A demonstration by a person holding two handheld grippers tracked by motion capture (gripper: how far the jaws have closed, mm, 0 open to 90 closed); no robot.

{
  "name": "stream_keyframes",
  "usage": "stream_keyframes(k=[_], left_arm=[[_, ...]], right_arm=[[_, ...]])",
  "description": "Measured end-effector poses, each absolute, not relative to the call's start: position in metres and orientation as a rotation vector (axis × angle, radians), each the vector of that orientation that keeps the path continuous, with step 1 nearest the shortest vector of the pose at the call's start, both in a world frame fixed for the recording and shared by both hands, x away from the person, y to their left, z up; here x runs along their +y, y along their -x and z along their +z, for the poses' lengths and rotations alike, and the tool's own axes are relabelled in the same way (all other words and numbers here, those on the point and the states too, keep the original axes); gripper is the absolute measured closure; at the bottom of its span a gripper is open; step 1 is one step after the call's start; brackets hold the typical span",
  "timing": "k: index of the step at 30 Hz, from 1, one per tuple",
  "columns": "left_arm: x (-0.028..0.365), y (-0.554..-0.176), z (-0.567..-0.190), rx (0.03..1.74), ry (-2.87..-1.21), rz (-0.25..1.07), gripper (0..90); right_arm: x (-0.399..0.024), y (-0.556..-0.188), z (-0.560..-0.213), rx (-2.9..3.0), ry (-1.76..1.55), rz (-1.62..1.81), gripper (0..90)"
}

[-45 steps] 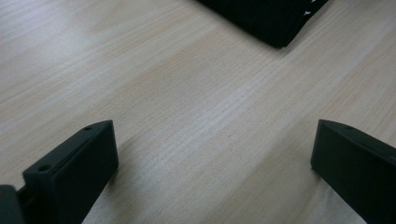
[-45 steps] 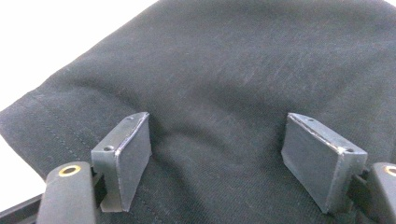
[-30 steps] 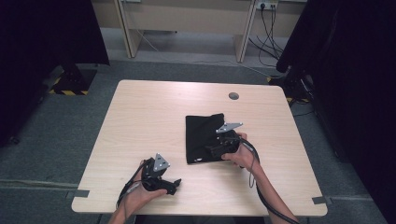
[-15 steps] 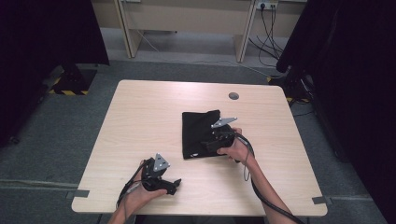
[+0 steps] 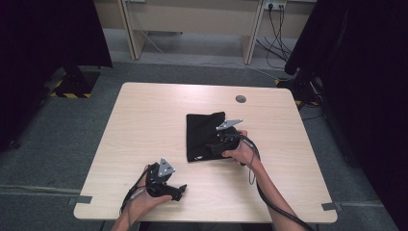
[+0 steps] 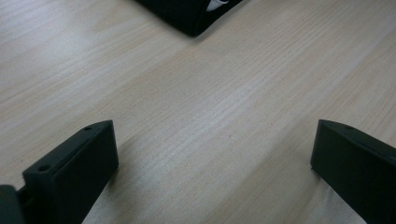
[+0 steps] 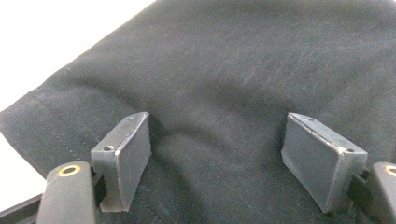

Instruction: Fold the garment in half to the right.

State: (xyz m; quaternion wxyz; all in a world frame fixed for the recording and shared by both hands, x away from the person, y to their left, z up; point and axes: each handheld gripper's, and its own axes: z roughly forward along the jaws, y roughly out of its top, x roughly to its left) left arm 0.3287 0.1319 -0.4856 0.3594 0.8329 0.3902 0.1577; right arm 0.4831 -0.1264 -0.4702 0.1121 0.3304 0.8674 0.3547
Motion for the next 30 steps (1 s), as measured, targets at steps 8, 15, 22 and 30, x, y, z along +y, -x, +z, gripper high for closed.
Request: stream_keyframes(k=[8, 15, 22, 30], left_arm=[[0.132, -0.329, -0.486, 1.006, -2.148, 0.407, 0.0], [0.132, -0.329, -0.486, 1.006, -2.148, 0.407, 0.0], [0.132, -0.329, -0.486, 1.006, -2.148, 0.407, 0.0], [0.132, -0.329, -0.486, 1.006, -2.148, 0.407, 0.0]], right_arm=[[-0.131, -0.476, -0.462, 2.529, -0.981, 1.121, 25.7], [-0.14, -0.466, -0.457, 2.497, -1.024, 1.13, 24.5], [-0.151, -0.451, -0.452, 2.474, -1.029, 1.177, 23.8], [-0.164, -0.433, -0.45, 2.438, -1.033, 1.211, 20.9]])
